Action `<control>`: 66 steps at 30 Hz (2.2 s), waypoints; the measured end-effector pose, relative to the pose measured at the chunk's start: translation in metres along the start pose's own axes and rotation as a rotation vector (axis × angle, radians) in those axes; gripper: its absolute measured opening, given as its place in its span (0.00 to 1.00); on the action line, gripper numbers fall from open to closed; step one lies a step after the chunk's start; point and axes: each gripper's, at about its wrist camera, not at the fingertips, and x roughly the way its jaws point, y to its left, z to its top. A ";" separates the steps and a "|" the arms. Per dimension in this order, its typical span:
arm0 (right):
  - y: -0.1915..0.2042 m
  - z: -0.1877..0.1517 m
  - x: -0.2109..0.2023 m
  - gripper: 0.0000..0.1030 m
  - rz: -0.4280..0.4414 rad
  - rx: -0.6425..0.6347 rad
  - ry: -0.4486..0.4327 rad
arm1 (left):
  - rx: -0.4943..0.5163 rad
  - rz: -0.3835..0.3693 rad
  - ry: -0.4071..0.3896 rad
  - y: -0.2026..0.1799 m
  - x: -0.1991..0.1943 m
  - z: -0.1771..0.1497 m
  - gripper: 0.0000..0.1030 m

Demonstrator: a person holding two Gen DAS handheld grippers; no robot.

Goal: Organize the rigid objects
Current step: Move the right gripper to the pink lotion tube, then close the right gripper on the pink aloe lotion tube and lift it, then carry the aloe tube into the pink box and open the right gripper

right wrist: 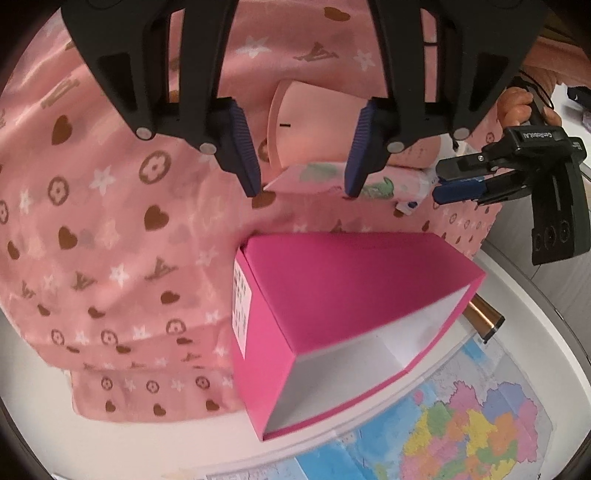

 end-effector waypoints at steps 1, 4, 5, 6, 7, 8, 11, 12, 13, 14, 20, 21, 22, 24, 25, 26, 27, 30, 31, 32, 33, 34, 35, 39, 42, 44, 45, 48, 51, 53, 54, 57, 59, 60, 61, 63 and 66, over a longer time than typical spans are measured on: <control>-0.002 -0.001 0.001 0.44 0.003 0.005 0.006 | -0.002 -0.003 0.007 0.000 0.002 0.000 0.47; -0.007 -0.005 0.004 0.39 -0.010 0.010 0.017 | -0.009 -0.007 0.023 0.002 0.009 0.000 0.47; -0.009 -0.007 0.006 0.38 -0.010 0.014 0.024 | -0.011 -0.010 0.025 0.002 0.010 -0.001 0.47; -0.010 -0.008 0.007 0.36 -0.010 0.016 0.031 | -0.012 -0.013 0.027 0.003 0.011 -0.001 0.47; -0.010 -0.009 0.008 0.36 -0.013 0.015 0.035 | -0.013 -0.011 0.027 0.003 0.011 0.000 0.47; -0.011 -0.010 0.008 0.36 -0.012 0.015 0.036 | -0.015 -0.010 0.027 0.003 0.012 0.000 0.47; -0.013 -0.009 0.008 0.36 0.005 0.026 0.032 | -0.029 -0.014 0.031 0.005 0.014 0.001 0.47; -0.014 -0.007 0.009 0.36 0.011 0.030 0.029 | -0.032 -0.014 0.033 0.006 0.015 0.001 0.47; -0.014 -0.005 0.009 0.36 0.012 0.031 0.027 | -0.035 -0.014 0.035 0.006 0.015 0.001 0.47; -0.014 -0.004 0.010 0.36 0.013 0.032 0.027 | -0.037 -0.013 0.033 0.006 0.015 0.001 0.47; -0.016 0.003 0.022 0.36 0.047 0.043 0.045 | -0.018 0.016 0.033 0.004 0.017 0.001 0.42; -0.015 0.004 0.024 0.36 0.057 0.041 0.046 | -0.020 0.011 0.035 0.004 0.017 0.001 0.42; -0.015 0.004 0.024 0.36 0.059 0.038 0.046 | -0.020 0.011 0.035 0.003 0.018 0.001 0.42; -0.012 0.004 0.026 0.36 0.055 0.032 0.047 | -0.017 0.021 0.030 0.002 0.017 0.002 0.42; -0.011 0.004 0.025 0.36 0.052 0.029 0.048 | -0.017 0.020 0.028 0.002 0.017 0.002 0.42; -0.010 0.003 0.025 0.36 0.047 0.025 0.046 | -0.017 0.020 0.026 0.003 0.016 0.002 0.42; -0.009 0.003 0.023 0.36 0.040 0.019 0.041 | -0.016 0.021 0.023 0.002 0.016 0.002 0.42; -0.005 0.001 0.017 0.36 0.024 0.004 0.025 | -0.010 0.019 0.012 0.000 0.013 0.004 0.42; -0.003 0.000 0.015 0.36 0.021 0.000 0.020 | -0.006 0.020 0.006 -0.002 0.012 0.004 0.42; -0.002 0.000 0.012 0.36 0.017 -0.006 0.014 | -0.002 0.019 0.001 -0.003 0.010 0.004 0.42; 0.001 0.000 0.007 0.36 0.012 -0.016 0.001 | 0.002 0.018 -0.005 -0.004 0.008 0.005 0.42; 0.003 -0.001 0.004 0.36 0.008 -0.023 -0.006 | 0.008 0.017 -0.014 -0.006 0.005 0.005 0.42; 0.006 -0.001 0.001 0.36 0.004 -0.031 -0.013 | 0.011 0.017 -0.019 -0.007 0.004 0.005 0.42; 0.017 0.001 -0.016 0.36 -0.012 -0.063 -0.050 | 0.032 0.016 -0.051 -0.014 -0.008 0.008 0.42; 0.025 0.006 -0.030 0.36 -0.012 -0.087 -0.085 | 0.053 0.015 -0.086 -0.019 -0.022 0.013 0.42; 0.030 0.008 -0.039 0.36 -0.013 -0.105 -0.110 | 0.067 0.016 -0.114 -0.023 -0.031 0.018 0.42; 0.034 0.011 -0.044 0.36 -0.016 -0.117 -0.125 | 0.072 0.018 -0.126 -0.024 -0.035 0.020 0.42; 0.043 0.020 -0.053 0.36 -0.019 -0.146 -0.157 | 0.090 0.034 -0.167 -0.027 -0.047 0.029 0.42; 0.052 0.031 -0.058 0.36 -0.023 -0.177 -0.184 | 0.098 0.050 -0.198 -0.027 -0.055 0.042 0.43; 0.058 0.039 -0.060 0.36 -0.024 -0.203 -0.196 | 0.105 0.068 -0.218 -0.026 -0.059 0.052 0.43; 0.060 0.045 -0.060 0.36 -0.026 -0.213 -0.204 | 0.109 0.073 -0.226 -0.025 -0.060 0.055 0.43; 0.061 0.057 -0.057 0.36 -0.030 -0.221 -0.217 | 0.105 0.088 -0.240 -0.021 -0.061 0.070 0.43; 0.061 0.067 -0.052 0.36 -0.027 -0.223 -0.218 | 0.100 0.104 -0.245 -0.017 -0.059 0.081 0.43; 0.060 0.073 -0.049 0.36 -0.026 -0.224 -0.215 | 0.094 0.109 -0.246 -0.014 -0.057 0.084 0.43; 0.059 0.077 -0.046 0.36 -0.027 -0.226 -0.212 | 0.090 0.116 -0.243 -0.011 -0.054 0.090 0.43; 0.058 0.085 -0.039 0.36 -0.040 -0.230 -0.203 | 0.076 0.125 -0.233 -0.005 -0.047 0.098 0.43; 0.056 0.093 -0.028 0.36 -0.065 -0.238 -0.183 | 0.053 0.119 -0.205 0.006 -0.035 0.105 0.43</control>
